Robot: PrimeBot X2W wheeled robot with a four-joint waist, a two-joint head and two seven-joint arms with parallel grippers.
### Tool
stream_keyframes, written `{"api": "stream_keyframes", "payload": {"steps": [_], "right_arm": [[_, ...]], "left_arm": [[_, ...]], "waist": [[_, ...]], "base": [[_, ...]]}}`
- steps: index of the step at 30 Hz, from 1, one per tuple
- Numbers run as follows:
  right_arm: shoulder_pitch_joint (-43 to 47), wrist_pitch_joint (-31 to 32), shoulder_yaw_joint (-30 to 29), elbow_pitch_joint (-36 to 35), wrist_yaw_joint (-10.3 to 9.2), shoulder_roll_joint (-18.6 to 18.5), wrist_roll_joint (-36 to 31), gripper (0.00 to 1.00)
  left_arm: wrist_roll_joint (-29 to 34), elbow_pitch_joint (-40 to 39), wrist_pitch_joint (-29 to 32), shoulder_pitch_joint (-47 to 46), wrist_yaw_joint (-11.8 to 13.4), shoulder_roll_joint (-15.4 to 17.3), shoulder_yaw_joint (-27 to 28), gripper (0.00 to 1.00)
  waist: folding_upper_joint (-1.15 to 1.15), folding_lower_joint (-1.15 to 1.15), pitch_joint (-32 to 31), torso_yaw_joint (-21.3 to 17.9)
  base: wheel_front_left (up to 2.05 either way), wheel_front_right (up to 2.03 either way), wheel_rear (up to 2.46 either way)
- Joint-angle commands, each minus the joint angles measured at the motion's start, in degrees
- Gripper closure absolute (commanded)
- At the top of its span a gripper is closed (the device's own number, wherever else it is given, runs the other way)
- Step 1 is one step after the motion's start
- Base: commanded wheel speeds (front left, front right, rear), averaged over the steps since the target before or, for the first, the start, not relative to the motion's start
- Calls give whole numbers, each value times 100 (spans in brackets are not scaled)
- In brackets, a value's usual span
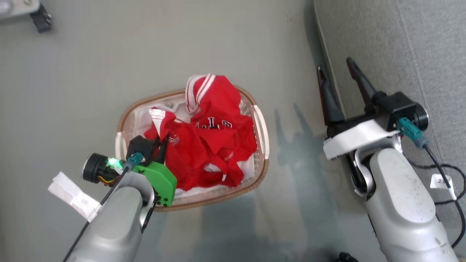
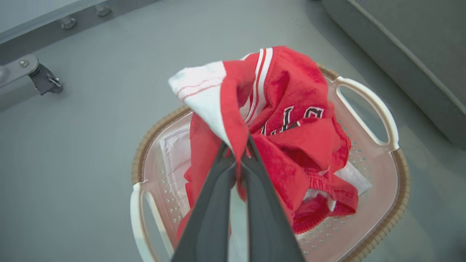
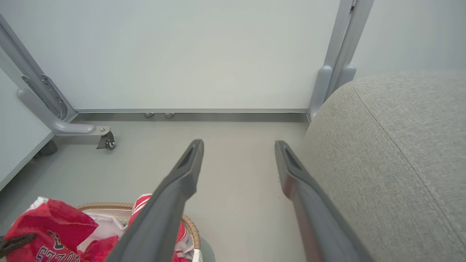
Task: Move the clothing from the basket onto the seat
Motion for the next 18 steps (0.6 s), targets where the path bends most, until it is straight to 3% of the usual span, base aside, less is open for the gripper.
{"api": "stream_keyframes", "payload": {"steps": [1, 9, 18], "right_arm": [[135, -22, -26, 37, -2, -26, 25, 0], [663, -22, -97, 206, -2, -26, -56, 0], [942, -22, 1, 293, -2, -25, -57, 0]], "left_arm": [[66, -124, -13, 176, 50, 26, 57, 100], [238, -1547, -9, 844, 252, 4, 632, 100], [568, -2986, -10, 1152, 136, -99, 1063, 100]], "waist": [[0, 0, -598, 311], [0, 0, -1421, 549], [0, 0, -2033, 600]], "base": [[0, 0, 0], [0, 0, 0], [0, 0, 0]]}}
